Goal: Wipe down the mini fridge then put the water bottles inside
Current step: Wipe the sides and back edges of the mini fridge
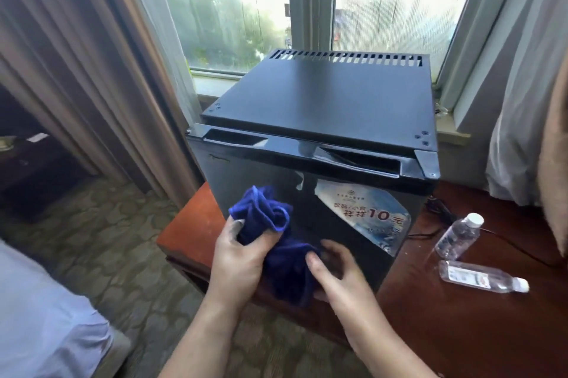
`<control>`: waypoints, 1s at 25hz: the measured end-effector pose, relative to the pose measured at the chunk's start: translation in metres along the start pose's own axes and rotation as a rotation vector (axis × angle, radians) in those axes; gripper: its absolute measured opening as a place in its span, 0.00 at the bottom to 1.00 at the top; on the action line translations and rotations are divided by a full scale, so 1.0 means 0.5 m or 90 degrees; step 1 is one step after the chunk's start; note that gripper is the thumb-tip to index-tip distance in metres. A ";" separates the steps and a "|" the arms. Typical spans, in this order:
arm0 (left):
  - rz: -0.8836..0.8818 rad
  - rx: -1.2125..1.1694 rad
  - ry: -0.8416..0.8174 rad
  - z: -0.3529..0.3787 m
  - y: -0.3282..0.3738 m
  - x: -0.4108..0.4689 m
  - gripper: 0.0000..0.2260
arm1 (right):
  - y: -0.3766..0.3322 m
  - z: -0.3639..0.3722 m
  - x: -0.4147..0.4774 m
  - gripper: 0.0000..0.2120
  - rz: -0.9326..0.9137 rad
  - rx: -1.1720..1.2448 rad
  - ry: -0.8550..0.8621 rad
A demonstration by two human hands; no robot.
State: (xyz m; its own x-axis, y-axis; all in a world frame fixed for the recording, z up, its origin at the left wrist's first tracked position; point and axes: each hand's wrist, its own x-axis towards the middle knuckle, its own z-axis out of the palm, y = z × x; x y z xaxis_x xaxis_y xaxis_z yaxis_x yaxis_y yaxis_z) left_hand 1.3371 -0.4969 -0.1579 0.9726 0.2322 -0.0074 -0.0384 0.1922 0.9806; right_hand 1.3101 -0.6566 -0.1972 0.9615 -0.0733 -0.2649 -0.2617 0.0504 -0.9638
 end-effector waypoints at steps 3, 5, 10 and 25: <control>0.040 -0.088 0.037 -0.024 0.001 0.075 0.23 | -0.005 0.067 0.047 0.24 0.162 0.191 -0.141; 0.031 -0.072 0.030 -0.032 -0.017 0.085 0.21 | -0.014 0.102 0.055 0.16 0.168 0.325 -0.129; 0.103 0.041 -0.097 -0.045 -0.049 0.137 0.22 | -0.020 0.173 0.087 0.07 0.010 0.437 0.036; 0.073 0.286 -0.512 -0.235 -0.087 0.135 0.24 | 0.043 0.349 -0.066 0.20 -0.010 0.345 0.281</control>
State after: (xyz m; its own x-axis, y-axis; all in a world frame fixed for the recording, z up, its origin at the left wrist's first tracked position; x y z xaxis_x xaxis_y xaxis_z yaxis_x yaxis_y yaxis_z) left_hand 1.3774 -0.3774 -0.2240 0.8416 -0.5360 0.0669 -0.2146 -0.2181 0.9521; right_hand 1.2872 -0.4794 -0.2041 0.8110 -0.4694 -0.3492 -0.0594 0.5278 -0.8473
